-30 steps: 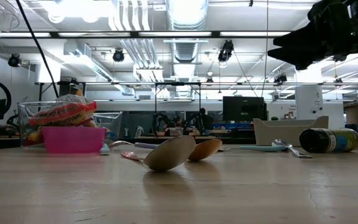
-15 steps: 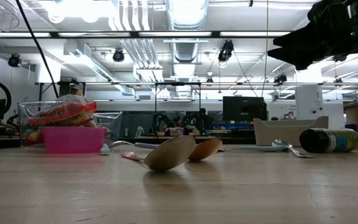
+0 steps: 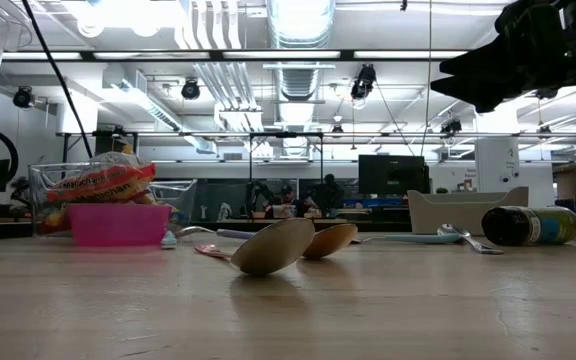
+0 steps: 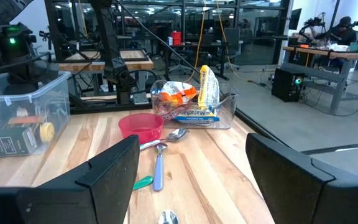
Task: Pick & Place Food Item
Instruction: Put the red seasoning can into the white bin
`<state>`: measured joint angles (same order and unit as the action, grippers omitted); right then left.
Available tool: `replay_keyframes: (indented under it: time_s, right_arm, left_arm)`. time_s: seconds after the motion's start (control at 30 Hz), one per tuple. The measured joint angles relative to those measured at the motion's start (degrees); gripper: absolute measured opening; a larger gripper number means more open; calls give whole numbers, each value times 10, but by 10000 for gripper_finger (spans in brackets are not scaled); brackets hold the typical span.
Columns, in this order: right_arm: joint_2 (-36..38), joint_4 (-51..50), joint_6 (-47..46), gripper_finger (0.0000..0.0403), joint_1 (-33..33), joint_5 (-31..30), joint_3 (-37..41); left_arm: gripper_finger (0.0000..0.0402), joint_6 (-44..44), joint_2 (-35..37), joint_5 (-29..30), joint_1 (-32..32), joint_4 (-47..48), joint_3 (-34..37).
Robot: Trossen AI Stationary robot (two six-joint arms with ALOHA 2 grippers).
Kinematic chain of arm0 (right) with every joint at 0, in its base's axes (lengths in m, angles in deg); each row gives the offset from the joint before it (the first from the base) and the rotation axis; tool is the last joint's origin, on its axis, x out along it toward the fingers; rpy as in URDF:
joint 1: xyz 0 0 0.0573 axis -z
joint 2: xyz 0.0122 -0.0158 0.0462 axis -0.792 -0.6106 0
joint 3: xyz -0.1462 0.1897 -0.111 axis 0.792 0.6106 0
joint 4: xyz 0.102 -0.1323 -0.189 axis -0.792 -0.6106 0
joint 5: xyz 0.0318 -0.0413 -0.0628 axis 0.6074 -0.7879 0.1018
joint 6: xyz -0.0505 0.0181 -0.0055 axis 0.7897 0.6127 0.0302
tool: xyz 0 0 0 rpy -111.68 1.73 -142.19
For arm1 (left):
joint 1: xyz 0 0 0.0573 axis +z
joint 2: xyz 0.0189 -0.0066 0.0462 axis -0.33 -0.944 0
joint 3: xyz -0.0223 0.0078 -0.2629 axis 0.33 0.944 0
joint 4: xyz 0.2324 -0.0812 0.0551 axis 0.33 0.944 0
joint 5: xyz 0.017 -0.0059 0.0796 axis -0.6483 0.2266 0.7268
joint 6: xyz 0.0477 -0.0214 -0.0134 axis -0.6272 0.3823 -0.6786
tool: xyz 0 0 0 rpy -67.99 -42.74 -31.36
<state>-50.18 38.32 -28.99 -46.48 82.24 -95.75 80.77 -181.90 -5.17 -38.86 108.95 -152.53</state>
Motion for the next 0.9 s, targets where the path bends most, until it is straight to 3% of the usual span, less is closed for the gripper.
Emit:
replay_keyframes:
  time_s: [0.27, 0.4, 0.63, 0.9]
  right_arm:
    - [0, 0, 0, 290, 0, 0, 0]
    - [0, 0, 0, 290, 0, 0, 0]
    - [0, 0, 0, 290, 0, 0, 0]
    - [0, 0, 0, 290, 0, 0, 0]
  left_arm:
    - [346, 0, 78, -4, -1, -3, -6]
    - [346, 1, 129, 23, -1, -14, -6]
    - [346, -49, 206, 169, -1, -11, -7]
    - [346, -161, 235, 370, 14, 21, -7]
